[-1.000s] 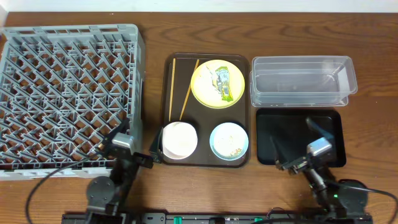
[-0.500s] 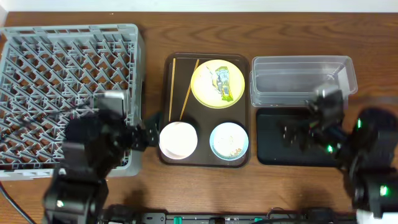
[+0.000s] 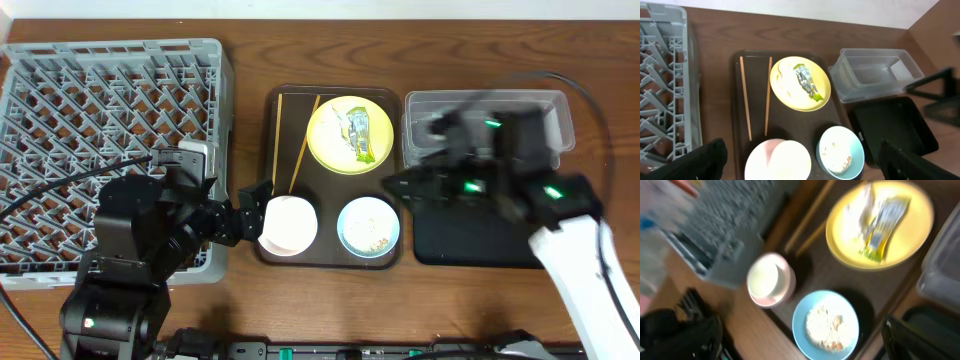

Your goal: Sort waste into correct bins and load items into the dishwasher

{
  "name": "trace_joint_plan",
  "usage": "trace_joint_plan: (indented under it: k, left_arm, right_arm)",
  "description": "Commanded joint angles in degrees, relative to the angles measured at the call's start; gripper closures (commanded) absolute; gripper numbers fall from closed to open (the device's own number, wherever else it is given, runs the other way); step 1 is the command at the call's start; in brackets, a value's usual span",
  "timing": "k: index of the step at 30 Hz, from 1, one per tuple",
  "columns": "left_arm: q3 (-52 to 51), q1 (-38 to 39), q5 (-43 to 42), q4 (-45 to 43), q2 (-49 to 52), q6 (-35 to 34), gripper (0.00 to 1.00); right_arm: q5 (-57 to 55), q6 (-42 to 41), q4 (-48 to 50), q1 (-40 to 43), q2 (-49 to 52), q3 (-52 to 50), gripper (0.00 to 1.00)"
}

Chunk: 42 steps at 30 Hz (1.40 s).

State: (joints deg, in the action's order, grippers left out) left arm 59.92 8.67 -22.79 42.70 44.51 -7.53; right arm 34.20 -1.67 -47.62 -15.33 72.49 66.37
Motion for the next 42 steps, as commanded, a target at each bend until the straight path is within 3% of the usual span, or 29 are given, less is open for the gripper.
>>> trace_joint_plan:
  k: [1, 5, 10, 13, 18, 24, 29, 32, 36, 42]
  left_arm:
    - [1.07, -0.24, -1.16, 0.11, -0.07, -0.26, 0.04]
    - [1.07, -0.24, -1.18, 0.81, -0.04, -0.26, 0.04]
    - [1.07, -0.24, -1.2, 3.41, -0.04, -0.26, 0.04]
    - [1.07, -0.24, 0.2, 7.21, -0.07, 0.2, 0.04]
    - [1.09, -0.24, 10.43, 8.66, -0.9, -0.13, 0.04]
    - [1.09, -0.24, 20.57, 8.44, -1.01, -5.55, 0.05]
    - [1.16, -0.26, 22.23, 12.81, -1.16, -13.35, 0.05]
    - [1.57, -0.26, 22.21, 13.7, -1.22, -13.33, 0.05]
    - [1.7, -0.24, 22.21, 13.86, -1.2, -13.33, 0.05]
    - [1.7, -0.24, 22.23, 15.61, -1.18, -13.11, 0.05]
  right_arm:
    - [-13.16, -1.09, -2.45, -6.23, 7.08, 8.28, 0.01]
    - [-10.8, 1.53, -2.6, -9.29, 14.62, 17.29, 0.01]
    - [-7.34, 0.9, 4.17, -9.81, 18.45, 18.34, 0.02]
    - [-7.74, -2.16, 2.16, -9.84, 20.04, 18.32, 0.08]
    - [-7.13, -2.49, -4.52, -13.33, 21.31, 18.18, 0.17]
    - [-18.71, -7.85, -7.56, -22.14, 25.62, 17.88, 0.25]
    - [-19.82, -9.11, -6.6, -25.59, 31.23, 17.84, 0.32]
    - [-19.8, -10.34, -6.29, -25.92, 33.9, 17.84, 0.32]
    - [-18.69, -11.06, -5.35, -26.82, 37.86, 17.84, 0.47]
    - [-16.31, -11.15, -2.64, -27.12, 38.69, 17.84, 0.56]
